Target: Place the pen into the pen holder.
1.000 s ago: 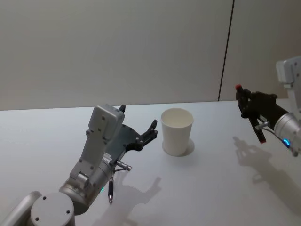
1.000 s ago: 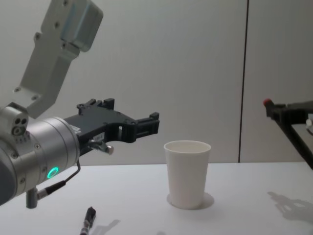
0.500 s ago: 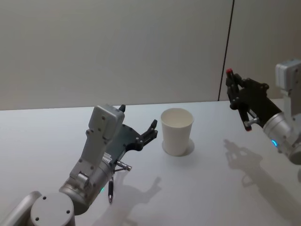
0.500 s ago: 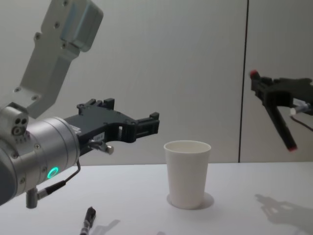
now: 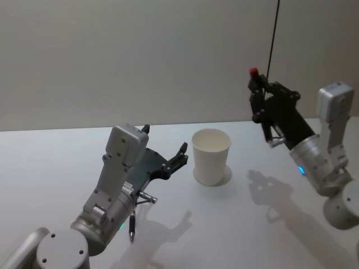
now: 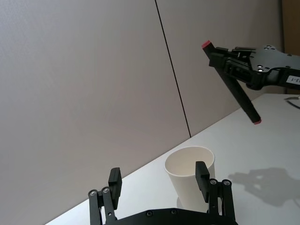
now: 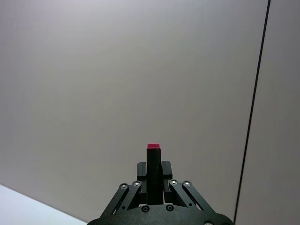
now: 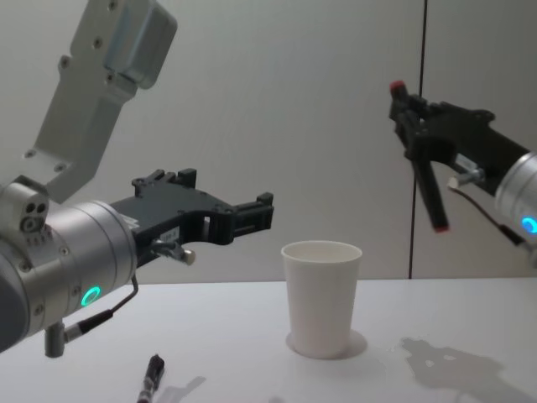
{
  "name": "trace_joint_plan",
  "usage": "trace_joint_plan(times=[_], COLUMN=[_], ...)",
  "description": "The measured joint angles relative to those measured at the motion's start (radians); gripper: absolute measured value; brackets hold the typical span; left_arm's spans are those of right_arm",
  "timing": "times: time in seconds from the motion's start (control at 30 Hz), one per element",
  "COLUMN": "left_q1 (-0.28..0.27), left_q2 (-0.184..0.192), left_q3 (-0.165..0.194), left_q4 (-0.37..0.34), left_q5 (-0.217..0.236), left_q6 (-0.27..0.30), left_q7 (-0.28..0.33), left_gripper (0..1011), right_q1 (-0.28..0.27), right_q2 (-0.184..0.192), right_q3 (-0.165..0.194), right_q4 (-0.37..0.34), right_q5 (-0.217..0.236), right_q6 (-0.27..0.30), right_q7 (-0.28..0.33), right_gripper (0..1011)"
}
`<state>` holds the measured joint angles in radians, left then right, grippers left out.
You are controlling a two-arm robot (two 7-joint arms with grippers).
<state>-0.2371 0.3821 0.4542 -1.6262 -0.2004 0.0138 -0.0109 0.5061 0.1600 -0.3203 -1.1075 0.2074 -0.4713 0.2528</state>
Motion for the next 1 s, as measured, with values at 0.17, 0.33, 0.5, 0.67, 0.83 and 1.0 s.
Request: trace_joint_plan(times=[0.17, 0.33, 0.5, 0.67, 0.83, 1.0], left_q1=[0.000, 0.000, 0.000, 0.000, 0.000, 0.000], left_q2=[0.000, 0.000, 0.000, 0.000, 0.000, 0.000], left_q3=[0.000, 0.000, 0.000, 0.000, 0.000, 0.000], left_q4=[0.000, 0.000, 0.000, 0.000, 0.000, 0.000], left_q5=[0.000, 0.000, 0.000, 0.000, 0.000, 0.000], left_q6=[0.000, 0.000, 0.000, 0.000, 0.000, 0.000], left_q7=[0.000, 0.000, 0.000, 0.000, 0.000, 0.000], left_gripper=[1004, 1004, 1004, 1004, 1004, 1004], right_q1=[0.033, 0.077, 0.115, 0.152, 0.194, 0.232], right_q2=[-0.029, -0.061, -0.088, -0.112, -0.139, -0.162], right_q3=[-0.012, -0.021, -0.028, -0.033, -0.037, -0.040], right_q4=[0.077, 0.173, 0.260, 0.344, 0.441, 0.525], right_q5=[0.023, 0.055, 0.080, 0.106, 0.135, 0.160], right_q6=[-0.090, -0.185, -0.251, -0.310, -0.367, -0.415], right_q7=[0.021, 0.052, 0.080, 0.109, 0.143, 0.176], right_gripper=[167, 167, 167, 167, 167, 167])
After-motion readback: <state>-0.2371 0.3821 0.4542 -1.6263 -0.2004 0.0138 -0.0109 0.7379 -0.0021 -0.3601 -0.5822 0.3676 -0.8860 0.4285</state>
